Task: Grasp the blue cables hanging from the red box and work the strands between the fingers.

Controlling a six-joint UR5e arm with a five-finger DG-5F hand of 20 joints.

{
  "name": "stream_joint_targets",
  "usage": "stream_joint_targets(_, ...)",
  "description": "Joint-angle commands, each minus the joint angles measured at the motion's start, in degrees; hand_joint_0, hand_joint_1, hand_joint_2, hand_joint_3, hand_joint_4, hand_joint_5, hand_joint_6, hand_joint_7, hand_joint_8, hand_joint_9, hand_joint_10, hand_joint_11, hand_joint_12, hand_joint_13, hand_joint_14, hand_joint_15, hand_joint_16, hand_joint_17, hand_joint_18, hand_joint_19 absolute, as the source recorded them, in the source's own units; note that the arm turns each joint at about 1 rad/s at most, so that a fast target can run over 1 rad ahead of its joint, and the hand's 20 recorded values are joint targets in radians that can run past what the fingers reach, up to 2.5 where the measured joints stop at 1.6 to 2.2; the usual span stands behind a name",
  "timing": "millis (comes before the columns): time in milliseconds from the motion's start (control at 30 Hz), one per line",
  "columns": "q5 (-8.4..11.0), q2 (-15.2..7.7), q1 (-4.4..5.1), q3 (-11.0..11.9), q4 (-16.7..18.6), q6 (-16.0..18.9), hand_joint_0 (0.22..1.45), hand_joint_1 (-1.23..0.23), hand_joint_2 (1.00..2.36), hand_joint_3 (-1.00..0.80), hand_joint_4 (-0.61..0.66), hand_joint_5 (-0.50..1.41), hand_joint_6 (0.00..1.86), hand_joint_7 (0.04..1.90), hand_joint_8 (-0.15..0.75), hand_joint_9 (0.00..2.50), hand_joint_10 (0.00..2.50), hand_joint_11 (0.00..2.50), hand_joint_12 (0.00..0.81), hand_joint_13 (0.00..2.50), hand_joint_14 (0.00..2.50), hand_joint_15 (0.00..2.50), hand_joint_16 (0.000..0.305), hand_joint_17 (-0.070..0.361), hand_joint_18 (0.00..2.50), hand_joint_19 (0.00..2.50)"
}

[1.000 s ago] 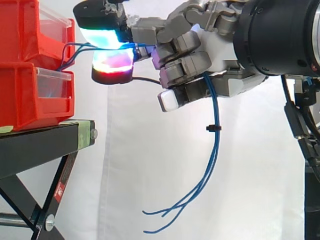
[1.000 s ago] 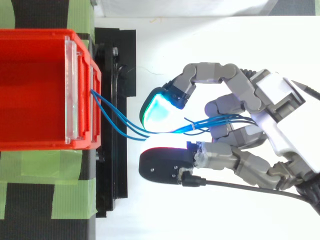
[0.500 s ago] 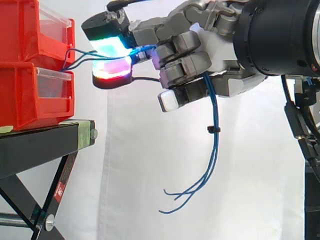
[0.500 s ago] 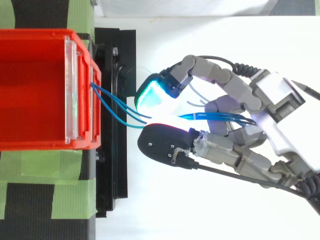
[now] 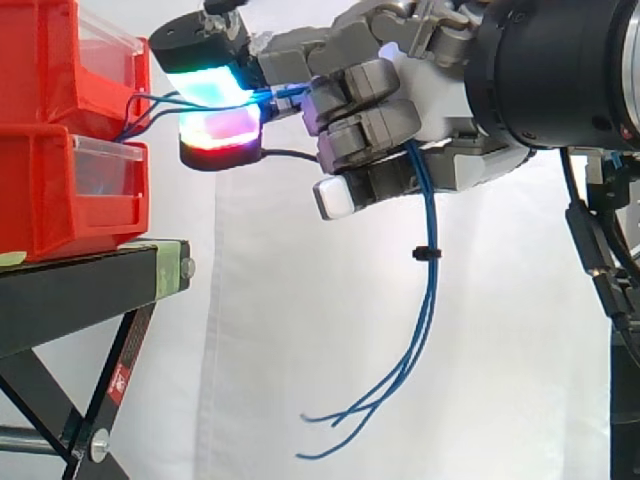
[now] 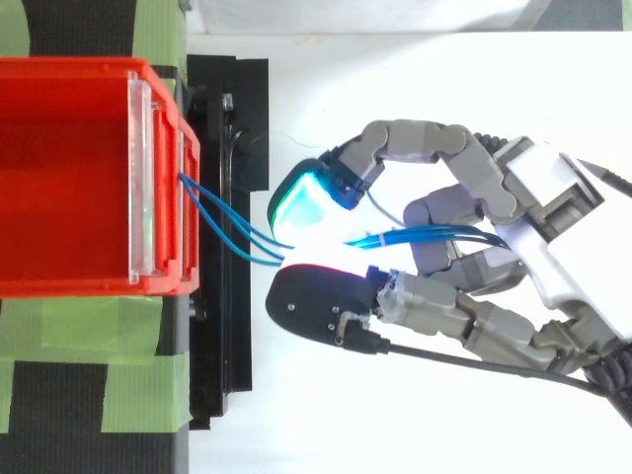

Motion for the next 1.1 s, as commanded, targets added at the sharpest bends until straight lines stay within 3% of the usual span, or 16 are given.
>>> stream_joint_targets(0, 0.0, 0.0, 0.0, 0.0, 0.3, 0.0, 0.98, -0.72, 1.01, -0.16, 0.17, -0.08, 1.4, 0.93, 0.369, 1.56, 2.5, 2.5, 0.537, 1.76, 2.5, 1.57, 0.198, 0.149, 2.04, 0.79)
stream_joint_targets(33, 0.0, 0.0, 0.0, 0.0, 0.3, 0.0, 1.07, -0.7, 1.0, -0.13, 0.14, -0.08, 1.39, 0.92, 0.369, 1.56, 2.5, 2.5, 0.537, 1.76, 2.5, 1.57, 0.198, 0.149, 2.04, 0.79)
stream_joint_targets(67, 0.0, 0.0, 0.0, 0.0, 0.5, 0.0, 1.14, -0.6, 1.01, 0.02, 0.18, 0.15, 0.96, 1.07, 0.369, 1.56, 2.5, 2.5, 0.537, 1.76, 2.5, 1.57, 0.198, 0.149, 2.04, 0.79)
stream_joint_targets(100, 0.0, 0.0, 0.0, 0.0, 0.5, 0.0, 1.14, -0.59, 1.01, 0.01, 0.2, 0.24, 0.74, 1.15, 0.369, 1.56, 2.5, 2.5, 0.537, 1.76, 2.5, 1.57, 0.198, 0.149, 2.04, 0.79)
stream_joint_targets(167, 0.0, 0.0, 0.0, 0.0, 0.6, 0.0, 1.15, -0.57, 1.01, -0.11, 0.28, 0.49, 0.0, 1.4, 0.369, 1.56, 2.5, 2.5, 0.537, 1.76, 2.5, 1.57, 0.198, 0.149, 2.04, 0.79)
stream_joint_targets(400, 0.26, -0.1, 0.09, 0.0, 0.6, 0.0, 1.07, -0.59, 1.0, -0.11, 0.36, 0.46, 0.02, 1.17, 0.369, 1.56, 2.5, 2.5, 0.537, 1.76, 2.5, 1.57, 0.198, 0.149, 2.04, 0.79)
stream_joint_targets(467, 0.26, 0.0, 0.0, 0.0, 0.6, 0.0, 1.2, -0.63, 1.01, 0.0, 0.27, 0.51, 0.01, 1.29, 0.369, 1.56, 2.5, 2.5, 0.537, 1.76, 2.5, 1.57, 0.198, 0.149, 2.04, 0.79)
stream_joint_targets(600, 0.26, 0.0, 0.0, 0.0, 0.6, 0.0, 1.24, -0.65, 1.01, 0.03, 0.17, 0.55, 0.04, 1.49, 0.369, 1.56, 2.5, 2.5, 0.537, 1.76, 2.5, 1.57, 0.198, 0.149, 2.04, 0.79)
stream_joint_targets(667, 0.26, 0.0, 0.0, 0.0, 0.6, 0.0, 1.14, -0.74, 1.01, 0.06, 0.17, 0.37, 0.53, 1.27, 0.369, 1.56, 2.5, 2.5, 0.537, 1.76, 2.5, 1.57, 0.198, 0.149, 2.04, 0.79)
stream_joint_targets(733, 0.26, 0.0, 0.0, 0.0, 0.6, 0.0, 1.04, -0.77, 1.01, 0.05, 0.21, 0.23, 0.73, 1.15, 0.369, 1.56, 2.5, 2.5, 0.537, 1.76, 2.5, 1.57, 0.198, 0.149, 2.04, 0.79)
stream_joint_targets(800, 0.26, 0.0, 0.0, 0.0, 0.6, 0.2, 0.9, -0.77, 1.01, -0.18, 0.22, 0.16, 0.85, 1.1, 0.369, 1.56, 2.5, 2.5, 0.537, 1.76, 2.5, 1.57, 0.198, 0.149, 2.04, 0.79)
stream_joint_targets(900, 0.26, 0.0, 0.0, 0.0, 0.6, 0.3, 0.87, -0.76, 1.01, -0.28, 0.22, 0.14, 0.89, 1.09, 0.369, 1.56, 2.5, 2.5, 0.537, 1.76, 2.5, 1.57, 0.198, 0.149, 2.04, 0.79)
stream_joint_targets(967, 0.26, 0.0, 0.0, 0.0, 0.6, 0.8, 1.05, -0.75, 1.01, -0.22, 0.17, 0.15, 0.81, 1.13, 0.369, 1.56, 2.5, 2.5, 0.537, 1.76, 2.5, 1.57, 0.198, 0.149, 2.04, 0.79)
stream_joint_targets(1000, 0.26, 0.0, 0.0, 0.0, 0.6, 0.8, 1.1, -0.67, 1.01, -0.1, 0.17, 0.25, 0.53, 1.25, 0.369, 1.56, 2.5, 2.5, 0.537, 1.76, 2.5, 1.57, 0.198, 0.149, 2.04, 0.79)
stream_joint_targets(1033, 0.26, 0.0, 0.0, 0.0, 0.7, 1.5, 1.2, -0.61, 1.01, -0.05, 0.21, 0.53, 0.01, 1.48, 0.369, 1.56, 2.5, 2.5, 0.537, 1.76, 2.5, 1.57, 0.198, 0.149, 2.04, 0.79)
stream_joint_targets(1067, 0.26, 0.0, 0.0, 0.0, 0.9, 2.5, 1.22, -0.61, 1.01, -0.09, 0.26, 0.56, 0.01, 1.44, 0.369, 1.56, 2.5, 2.5, 0.537, 1.76, 2.5, 1.57, 0.198, 0.149, 2.04, 0.79)
